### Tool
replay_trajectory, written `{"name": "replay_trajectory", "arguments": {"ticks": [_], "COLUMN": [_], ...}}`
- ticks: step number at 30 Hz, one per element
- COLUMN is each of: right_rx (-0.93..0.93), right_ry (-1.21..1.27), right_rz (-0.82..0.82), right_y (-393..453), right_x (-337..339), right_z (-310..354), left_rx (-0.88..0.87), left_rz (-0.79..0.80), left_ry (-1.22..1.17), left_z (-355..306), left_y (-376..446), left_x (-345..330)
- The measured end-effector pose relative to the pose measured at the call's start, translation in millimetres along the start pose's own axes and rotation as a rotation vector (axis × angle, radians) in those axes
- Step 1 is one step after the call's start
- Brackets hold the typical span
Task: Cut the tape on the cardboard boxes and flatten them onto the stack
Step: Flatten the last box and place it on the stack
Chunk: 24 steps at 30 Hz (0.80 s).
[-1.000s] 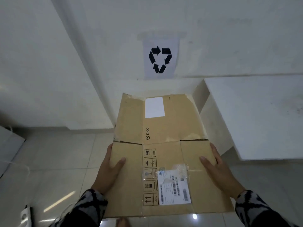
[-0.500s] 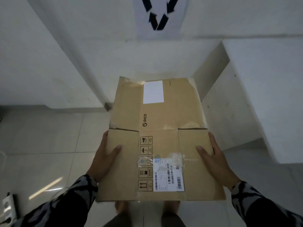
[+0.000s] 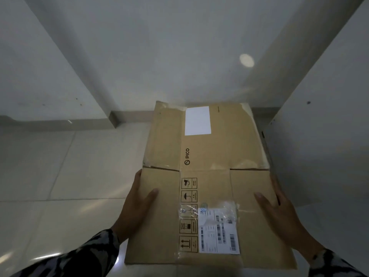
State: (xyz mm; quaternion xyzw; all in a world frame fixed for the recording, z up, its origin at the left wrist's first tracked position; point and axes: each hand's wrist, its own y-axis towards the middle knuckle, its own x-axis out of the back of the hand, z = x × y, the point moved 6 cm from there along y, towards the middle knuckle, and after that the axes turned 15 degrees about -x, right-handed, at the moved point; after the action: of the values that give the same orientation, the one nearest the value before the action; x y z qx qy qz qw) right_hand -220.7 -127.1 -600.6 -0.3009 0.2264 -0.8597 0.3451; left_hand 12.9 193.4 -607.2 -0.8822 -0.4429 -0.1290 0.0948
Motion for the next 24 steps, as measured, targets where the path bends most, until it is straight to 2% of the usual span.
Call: {"name": "replay_trajectory", "arguments": {"ticks": [5,12,24], "right_rx": [0.011,0.014,0.054], "right_ry": [0.023,-0.003,-0.026], "right_rz": [-0.017,-0.040,0.030], "right_y": [72,133,157], "right_x": [-38,-80,-89], "right_z": [-58,-103,-89], "left_rx": [-0.029,-0.013,-0.015], "left_rz": [-0.024,-0.047,-0.068], "left_ry": [-0.010,-0.001,-0.020], "left_z": [90,187,197], "left_y": [23,37,53], "left_x": [-28,-41,-39]}}
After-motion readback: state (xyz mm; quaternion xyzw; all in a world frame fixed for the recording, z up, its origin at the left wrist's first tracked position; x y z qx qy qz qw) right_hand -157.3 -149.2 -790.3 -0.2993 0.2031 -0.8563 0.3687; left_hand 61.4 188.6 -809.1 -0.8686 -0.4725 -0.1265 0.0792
